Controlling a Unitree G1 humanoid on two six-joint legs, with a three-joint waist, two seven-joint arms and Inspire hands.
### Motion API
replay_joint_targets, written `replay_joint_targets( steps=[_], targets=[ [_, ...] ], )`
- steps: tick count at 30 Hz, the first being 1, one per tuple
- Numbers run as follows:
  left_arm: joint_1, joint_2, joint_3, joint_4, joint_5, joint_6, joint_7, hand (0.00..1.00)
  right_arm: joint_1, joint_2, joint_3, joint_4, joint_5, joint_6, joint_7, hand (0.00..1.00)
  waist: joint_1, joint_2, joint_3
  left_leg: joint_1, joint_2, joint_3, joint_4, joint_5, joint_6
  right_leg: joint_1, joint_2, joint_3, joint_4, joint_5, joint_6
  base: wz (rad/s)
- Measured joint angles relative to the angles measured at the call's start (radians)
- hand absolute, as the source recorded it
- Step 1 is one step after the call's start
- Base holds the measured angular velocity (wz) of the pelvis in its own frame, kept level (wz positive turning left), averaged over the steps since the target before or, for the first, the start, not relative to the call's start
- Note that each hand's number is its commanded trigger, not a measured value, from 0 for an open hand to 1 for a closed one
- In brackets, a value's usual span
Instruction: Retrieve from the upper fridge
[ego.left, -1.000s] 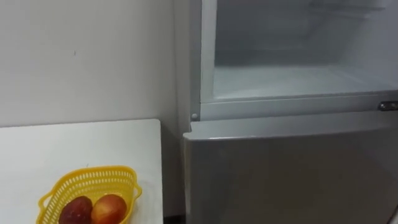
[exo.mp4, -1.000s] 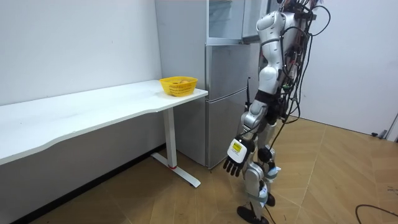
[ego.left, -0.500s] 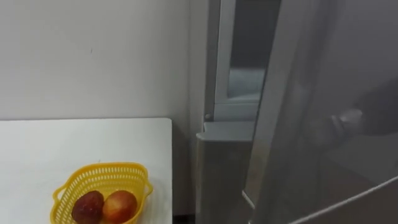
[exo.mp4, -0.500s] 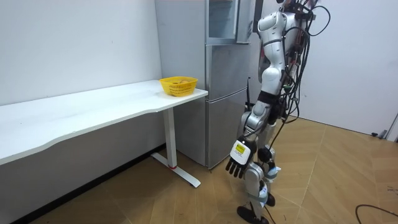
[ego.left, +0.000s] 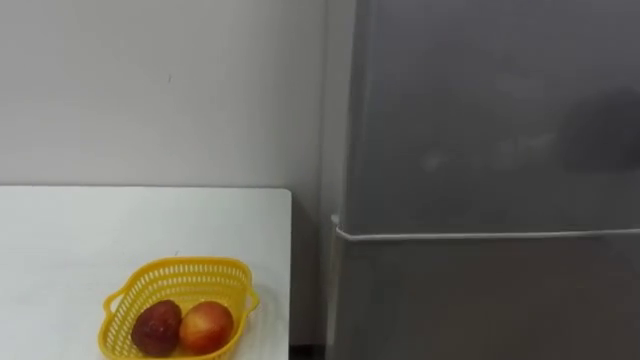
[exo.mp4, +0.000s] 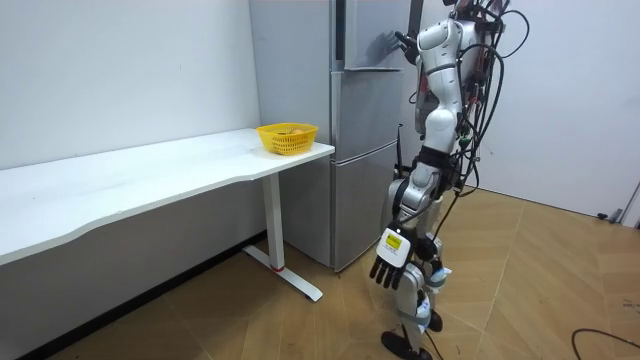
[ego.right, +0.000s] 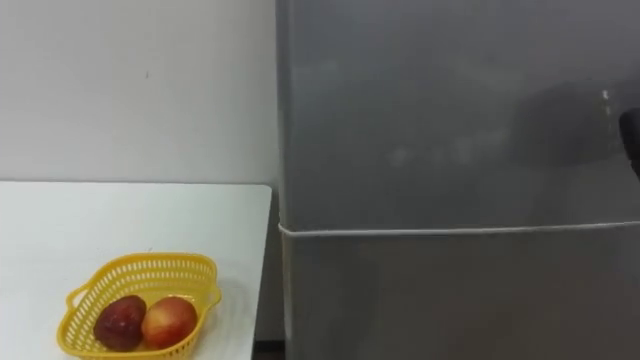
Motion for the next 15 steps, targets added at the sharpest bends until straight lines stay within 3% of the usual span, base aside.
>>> replay_joint_targets(
  steps=[15],
  targets=[
    [0.001,-0.002,0.002,0.005,0.008,0.008,-0.060,0.00,-0.007,0.000,-0.005,0.055,-0.039,-0.017,0.007,0.00,0.032,-0.011,0.0001,-0.002,-0.001,-0.008,0.012,0.000,0.000,-0.004,-0.005,-0.016,0.002,-0.003,-0.003,0.02]
  ],
)
